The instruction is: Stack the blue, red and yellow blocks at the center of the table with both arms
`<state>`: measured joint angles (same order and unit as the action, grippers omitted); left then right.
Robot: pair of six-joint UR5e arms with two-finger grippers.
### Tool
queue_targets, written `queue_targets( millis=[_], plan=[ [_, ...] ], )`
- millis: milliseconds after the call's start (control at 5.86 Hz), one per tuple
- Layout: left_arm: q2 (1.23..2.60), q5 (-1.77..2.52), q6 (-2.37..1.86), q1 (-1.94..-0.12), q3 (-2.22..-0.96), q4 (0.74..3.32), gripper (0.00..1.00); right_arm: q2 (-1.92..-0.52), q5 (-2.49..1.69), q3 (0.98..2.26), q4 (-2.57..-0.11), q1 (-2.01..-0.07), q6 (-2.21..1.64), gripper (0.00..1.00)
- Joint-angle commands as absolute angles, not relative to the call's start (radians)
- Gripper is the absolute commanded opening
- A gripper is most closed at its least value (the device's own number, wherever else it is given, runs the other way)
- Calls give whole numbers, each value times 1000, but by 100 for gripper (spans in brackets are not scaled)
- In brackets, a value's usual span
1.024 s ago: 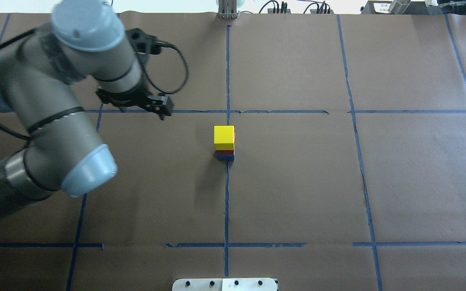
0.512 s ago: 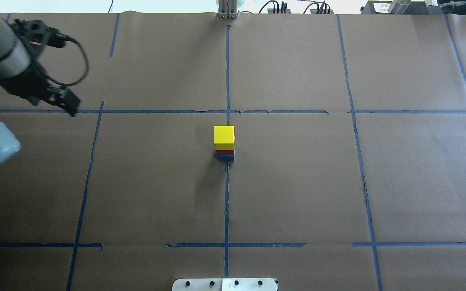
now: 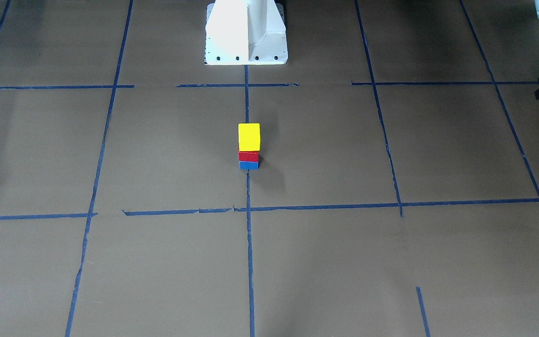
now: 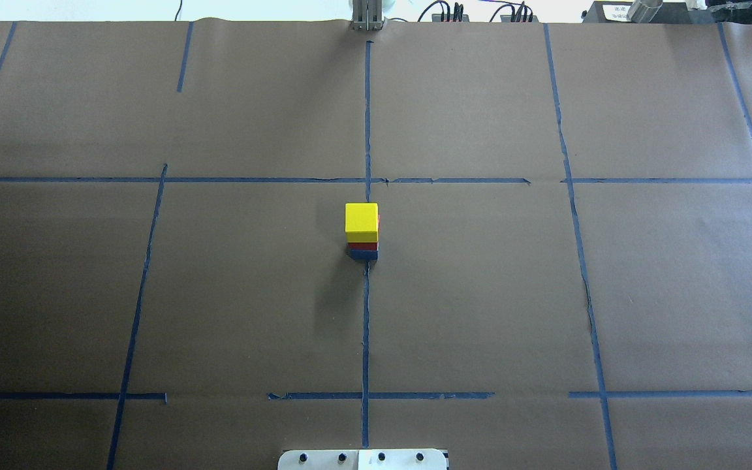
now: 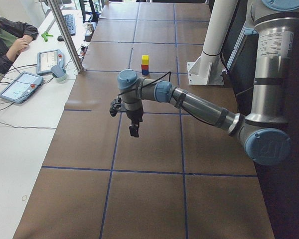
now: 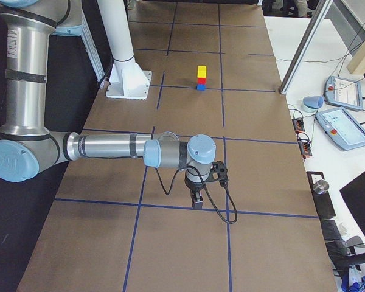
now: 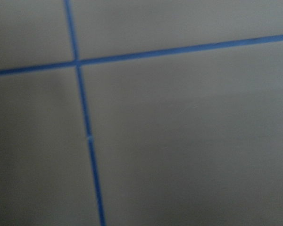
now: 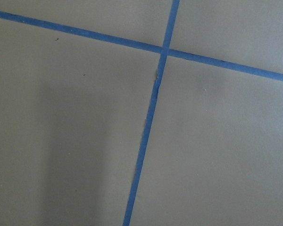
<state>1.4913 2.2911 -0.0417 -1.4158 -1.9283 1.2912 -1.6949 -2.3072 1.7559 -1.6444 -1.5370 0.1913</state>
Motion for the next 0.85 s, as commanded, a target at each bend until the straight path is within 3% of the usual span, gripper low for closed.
queue_targets(
  millis=[0,683],
  plan=[
    [1437,2301,104,-1521,-1840,1345,100,-1694,-2307,1756,-1644,-1537,190,100],
    [1425,2286,98,-1522,-1804,1367,100,-1690,-2307,1759,-1643,-1537,190,100]
  ],
)
